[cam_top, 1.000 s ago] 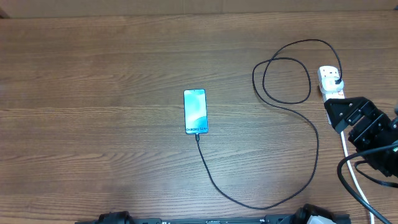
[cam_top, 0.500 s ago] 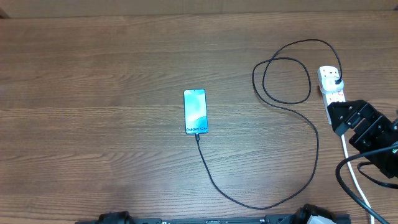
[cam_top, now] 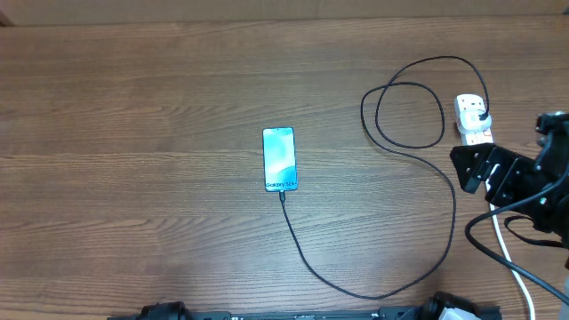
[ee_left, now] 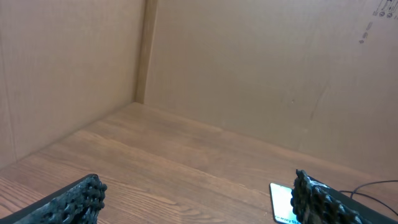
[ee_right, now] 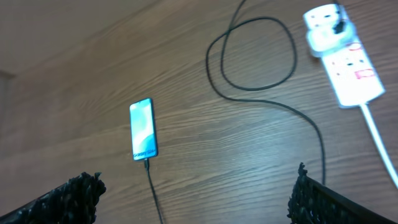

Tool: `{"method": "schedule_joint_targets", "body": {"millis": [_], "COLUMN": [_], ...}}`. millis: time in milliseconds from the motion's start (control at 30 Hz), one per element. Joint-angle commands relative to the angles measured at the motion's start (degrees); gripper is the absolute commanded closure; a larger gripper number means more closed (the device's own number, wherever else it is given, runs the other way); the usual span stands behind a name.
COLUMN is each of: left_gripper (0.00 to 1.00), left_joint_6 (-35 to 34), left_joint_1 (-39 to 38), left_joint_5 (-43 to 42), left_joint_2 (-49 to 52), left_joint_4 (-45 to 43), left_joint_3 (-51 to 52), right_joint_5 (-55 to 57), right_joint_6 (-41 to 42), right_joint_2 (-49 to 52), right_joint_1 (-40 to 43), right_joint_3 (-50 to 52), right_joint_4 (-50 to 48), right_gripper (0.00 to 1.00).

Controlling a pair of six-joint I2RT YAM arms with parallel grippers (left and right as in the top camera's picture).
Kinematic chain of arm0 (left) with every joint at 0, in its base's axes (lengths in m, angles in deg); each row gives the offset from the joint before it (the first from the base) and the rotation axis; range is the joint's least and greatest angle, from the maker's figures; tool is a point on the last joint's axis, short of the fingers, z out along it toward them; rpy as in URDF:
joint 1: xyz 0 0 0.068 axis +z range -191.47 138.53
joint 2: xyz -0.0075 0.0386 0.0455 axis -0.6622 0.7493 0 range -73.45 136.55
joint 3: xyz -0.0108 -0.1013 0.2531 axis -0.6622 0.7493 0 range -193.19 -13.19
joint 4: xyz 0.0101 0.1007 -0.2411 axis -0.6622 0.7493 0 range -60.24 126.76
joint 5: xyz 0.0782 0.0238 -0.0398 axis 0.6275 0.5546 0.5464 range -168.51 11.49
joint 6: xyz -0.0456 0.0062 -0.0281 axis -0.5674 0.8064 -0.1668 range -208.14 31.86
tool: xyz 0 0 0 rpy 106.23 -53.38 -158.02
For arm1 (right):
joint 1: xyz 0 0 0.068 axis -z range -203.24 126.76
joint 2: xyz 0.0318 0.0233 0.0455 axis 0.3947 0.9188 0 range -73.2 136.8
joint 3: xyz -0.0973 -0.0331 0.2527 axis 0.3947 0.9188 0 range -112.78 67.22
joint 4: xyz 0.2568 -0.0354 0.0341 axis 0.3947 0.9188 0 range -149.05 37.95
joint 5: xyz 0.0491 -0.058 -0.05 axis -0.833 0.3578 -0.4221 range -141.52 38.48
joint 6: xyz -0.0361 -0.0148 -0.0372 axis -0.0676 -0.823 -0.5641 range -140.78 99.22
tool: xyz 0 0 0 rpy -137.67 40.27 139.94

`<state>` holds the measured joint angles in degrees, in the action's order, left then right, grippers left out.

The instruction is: Plug charger to phone and switch on socket

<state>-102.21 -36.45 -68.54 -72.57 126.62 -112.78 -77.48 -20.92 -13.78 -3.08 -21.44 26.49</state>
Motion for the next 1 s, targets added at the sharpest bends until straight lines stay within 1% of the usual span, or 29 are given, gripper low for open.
{"method": "schedule_joint_targets", "body": {"millis": [0, 167, 433, 567, 667, 800, 833, 967], "left_gripper": [0.00, 0.00, 0.00, 0.00, 0.00, 0.00, 0.00, 0.00], "left_joint_6": [-0.76, -0.74, -0.76, -0.74, -0.74, -0.74, -0.74, -0.74], "left_joint_1": [0.22, 0.22, 0.22, 0.22, 0.22, 0.24, 0.22, 0.22], "left_joint_5": [0.52, 0.55, 0.55, 0.55, 0.55, 0.55, 0.55, 0.55], "left_joint_2": [-0.59, -0.59, -0.59, -0.59, -0.59, -0.59, -0.59, -0.59], "left_joint_4": [-0.07, -0.09, -0.09, -0.09, -0.09, -0.09, -0.09, -0.09], "left_joint_3": [0.15, 0.15, 0.15, 0.15, 0.15, 0.15, 0.15, 0.15], "right_joint_5": [-4.33, -4.83, -5.25, -4.98, -4.83, -4.70, -4.59, -4.20], "right_joint_6": [-3.17, -3.82, -7.72, -9.01, -8.96, -8.94, -8.92, -7.06], "right_joint_2": [-0.85, -4.24, -17.07, -21.11, -24.24, -28.83, -30.99, -36.52], "right_joint_1": [0.09, 0.09, 0.09, 0.11, -1.09, -5.57, -7.82, -11.41], "right_joint_3": [1.86, 4.81, 8.83, 9.01, 10.78, 15.93, 19.32, 29.03], "right_joint_4": [-0.66, -1.36, -4.48, -5.03, -9.99, -20.33, -25.51, -37.46], "right_gripper": [0.00, 0.00, 0.00, 0.00, 0.00, 0.00, 0.00, 0.00]}}
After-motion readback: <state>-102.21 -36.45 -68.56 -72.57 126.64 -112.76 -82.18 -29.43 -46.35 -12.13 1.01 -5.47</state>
